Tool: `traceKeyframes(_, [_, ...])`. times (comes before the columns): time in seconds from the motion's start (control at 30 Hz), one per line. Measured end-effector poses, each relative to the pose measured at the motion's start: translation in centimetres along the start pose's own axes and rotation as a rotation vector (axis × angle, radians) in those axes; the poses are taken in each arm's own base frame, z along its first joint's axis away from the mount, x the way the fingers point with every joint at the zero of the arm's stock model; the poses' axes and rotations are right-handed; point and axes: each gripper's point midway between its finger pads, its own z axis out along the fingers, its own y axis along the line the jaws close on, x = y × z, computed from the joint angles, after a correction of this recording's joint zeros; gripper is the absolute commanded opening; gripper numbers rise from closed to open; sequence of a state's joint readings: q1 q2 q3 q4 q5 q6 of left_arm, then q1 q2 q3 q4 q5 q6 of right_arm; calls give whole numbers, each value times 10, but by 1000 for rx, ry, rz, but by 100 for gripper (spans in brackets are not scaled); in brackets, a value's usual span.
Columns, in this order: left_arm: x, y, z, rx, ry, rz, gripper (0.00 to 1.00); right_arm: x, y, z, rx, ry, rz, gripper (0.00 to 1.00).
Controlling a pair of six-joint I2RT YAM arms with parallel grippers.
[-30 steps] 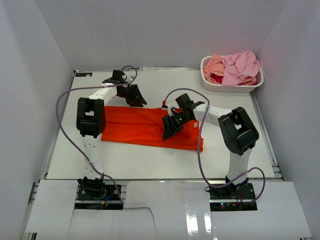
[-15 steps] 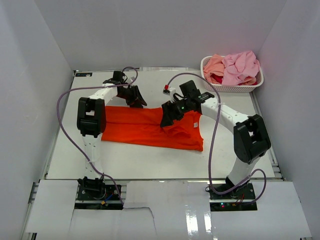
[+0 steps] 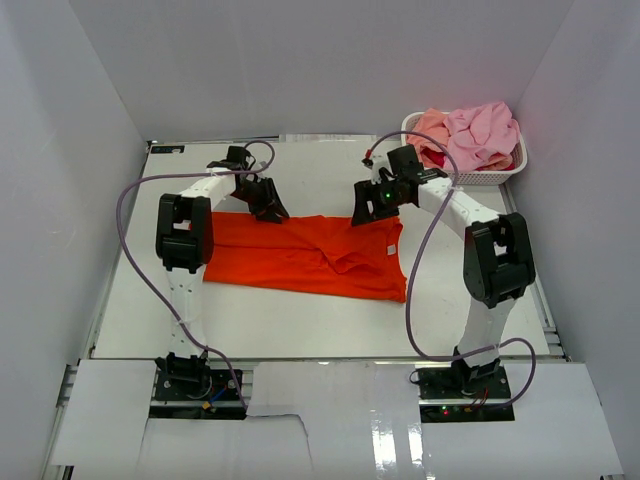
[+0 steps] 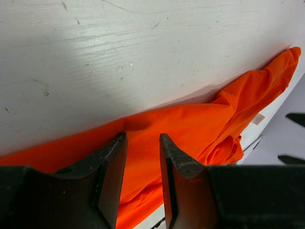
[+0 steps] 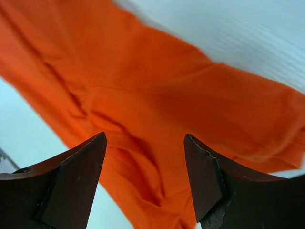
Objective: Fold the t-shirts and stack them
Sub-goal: Fold the other side of the tshirt into a rectangle
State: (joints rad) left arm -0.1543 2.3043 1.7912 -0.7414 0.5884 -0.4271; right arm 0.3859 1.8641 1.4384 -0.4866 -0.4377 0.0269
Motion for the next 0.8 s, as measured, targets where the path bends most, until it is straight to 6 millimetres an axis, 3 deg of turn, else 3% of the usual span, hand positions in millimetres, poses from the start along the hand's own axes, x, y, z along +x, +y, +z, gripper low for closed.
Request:
traceKeyframes(0.1, [0, 1, -1, -2, -1, -7, 45, -2, -35, 5, 78, 7, 60, 75])
traceKeyframes(0.2, [-2, 3, -1, -4, -4, -10, 45, -5, -53, 9, 124, 11, 86, 75])
traceKeyframes(0.37, [-2, 4, -2, -10, -4, -18, 45, -10, -69, 19, 165, 14, 99, 72])
traceKeyframes(0.57, [-3, 9, -5, -20, -5, -38, 45, 0, -91, 31, 227, 49, 127, 72])
traceKeyframes(0.8, [-4, 14, -8, -38, -12, -52, 45, 9, -114, 28, 295, 70, 166, 72])
